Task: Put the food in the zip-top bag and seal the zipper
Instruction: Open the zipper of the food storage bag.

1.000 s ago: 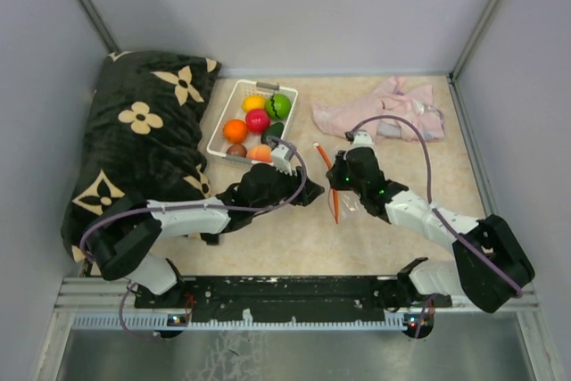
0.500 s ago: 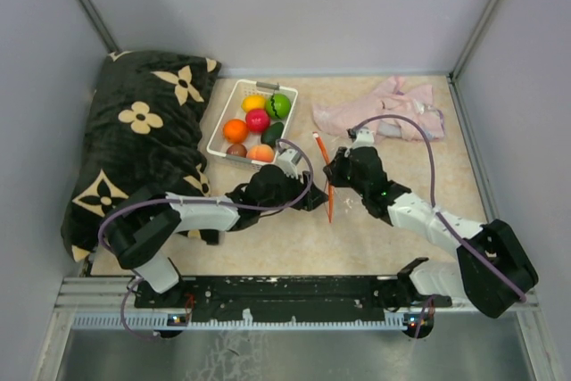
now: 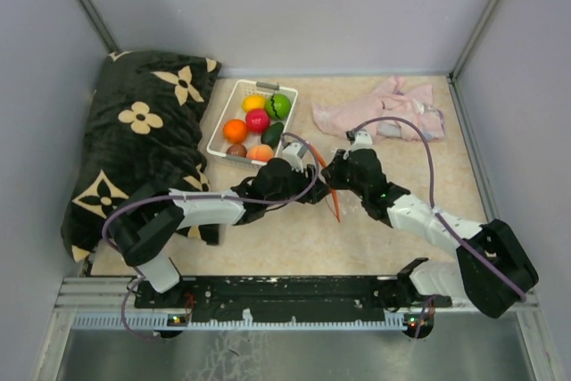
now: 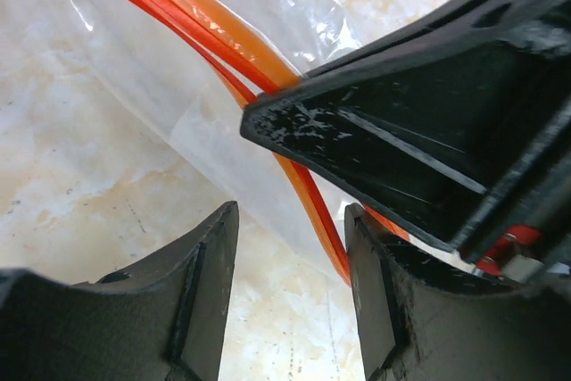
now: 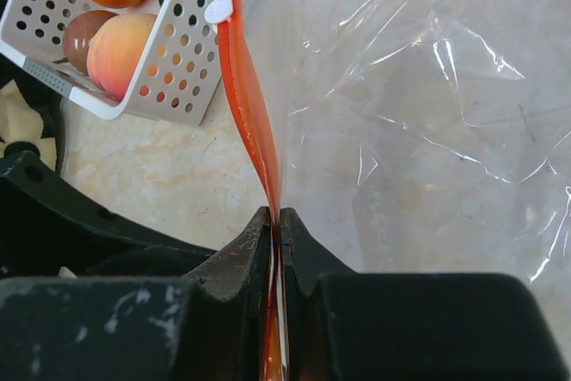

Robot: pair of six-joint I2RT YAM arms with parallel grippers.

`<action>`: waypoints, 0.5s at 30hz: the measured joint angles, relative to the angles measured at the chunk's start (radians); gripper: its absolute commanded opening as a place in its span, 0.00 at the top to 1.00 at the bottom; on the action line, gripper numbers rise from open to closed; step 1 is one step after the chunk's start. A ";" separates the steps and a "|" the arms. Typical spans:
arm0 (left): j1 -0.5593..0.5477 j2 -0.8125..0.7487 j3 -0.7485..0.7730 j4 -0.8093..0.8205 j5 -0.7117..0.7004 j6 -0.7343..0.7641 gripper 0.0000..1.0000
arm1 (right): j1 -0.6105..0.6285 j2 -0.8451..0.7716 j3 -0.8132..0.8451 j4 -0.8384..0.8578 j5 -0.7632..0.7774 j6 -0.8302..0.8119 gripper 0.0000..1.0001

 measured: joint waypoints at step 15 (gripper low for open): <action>0.000 0.041 0.018 -0.085 -0.121 0.063 0.64 | 0.010 -0.018 0.000 -0.029 0.013 0.001 0.91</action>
